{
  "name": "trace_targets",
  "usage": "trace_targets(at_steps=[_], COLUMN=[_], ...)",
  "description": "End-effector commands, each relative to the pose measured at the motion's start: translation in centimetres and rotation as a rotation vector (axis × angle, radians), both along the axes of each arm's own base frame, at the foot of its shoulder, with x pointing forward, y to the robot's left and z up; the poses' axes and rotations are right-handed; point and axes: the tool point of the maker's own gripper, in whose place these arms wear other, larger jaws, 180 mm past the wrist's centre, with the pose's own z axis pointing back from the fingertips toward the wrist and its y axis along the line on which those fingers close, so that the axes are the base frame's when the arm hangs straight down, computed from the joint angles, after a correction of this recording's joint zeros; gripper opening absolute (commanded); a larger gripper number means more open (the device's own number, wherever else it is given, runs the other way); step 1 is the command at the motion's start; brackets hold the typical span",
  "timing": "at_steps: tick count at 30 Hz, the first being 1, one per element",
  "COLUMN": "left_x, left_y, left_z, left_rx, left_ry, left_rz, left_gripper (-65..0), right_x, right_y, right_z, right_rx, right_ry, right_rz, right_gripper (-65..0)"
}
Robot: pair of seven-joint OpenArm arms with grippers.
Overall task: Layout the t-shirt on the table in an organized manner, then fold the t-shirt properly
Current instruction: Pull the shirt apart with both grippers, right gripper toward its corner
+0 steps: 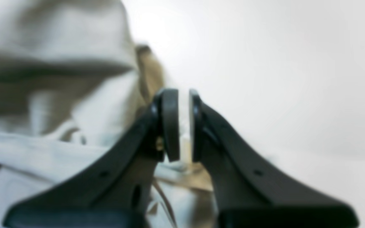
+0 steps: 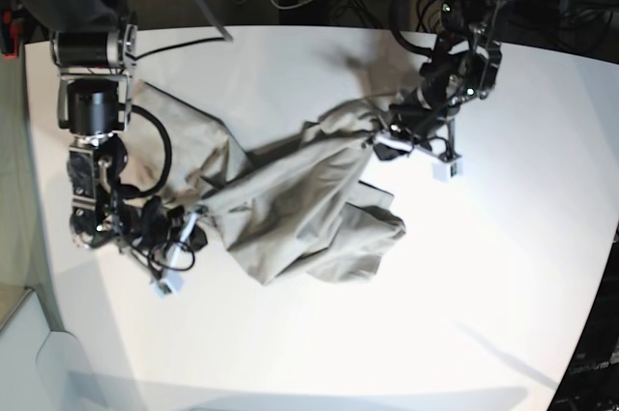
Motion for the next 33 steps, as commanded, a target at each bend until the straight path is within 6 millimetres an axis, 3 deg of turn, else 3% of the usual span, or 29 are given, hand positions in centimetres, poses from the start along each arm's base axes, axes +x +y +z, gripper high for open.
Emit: trace_targets(at_steps=[1,8,13,20,26,33], left_x=[0.6,-0.7,-1.7,-2.3,-3.1,-4.2], left_y=[0.0,1.6,2.4,2.2,2.4,2.6], left_z=[0.8,-0.3,-1.1,-1.5,-2.1,-2.7], left_rx=[-0.009,0.039,0.091,0.114,0.117,0.119], left_ry=[-0.031,0.001,0.017,0.025,0.045,0.067], left_rz=[-0.001,-0.006,-0.014,-0.031,-0.031,-0.028], left_gripper=[-64.6,-64.6,-64.6,-64.6,-64.6,-64.6], right_x=[1.6,0.9,0.6,0.8,2.5,2.8], right_y=[-0.1,-0.4,-2.0,-2.9,-7.3,-9.6], right_z=[1.8,-0.5,-1.9,-2.1,-1.8,-1.7], right_rx=[0.029,0.074,0.045,-0.031,-0.117,-0.167], right_ry=[-0.061,-0.021,-0.037,-0.082,-0.126,-0.137], right_rz=[-0.002,-0.036,-0.057,-0.037,-0.272,-0.396], right_gripper=[-60.2,-60.2,-60.2,-60.2,-60.2,-60.2])
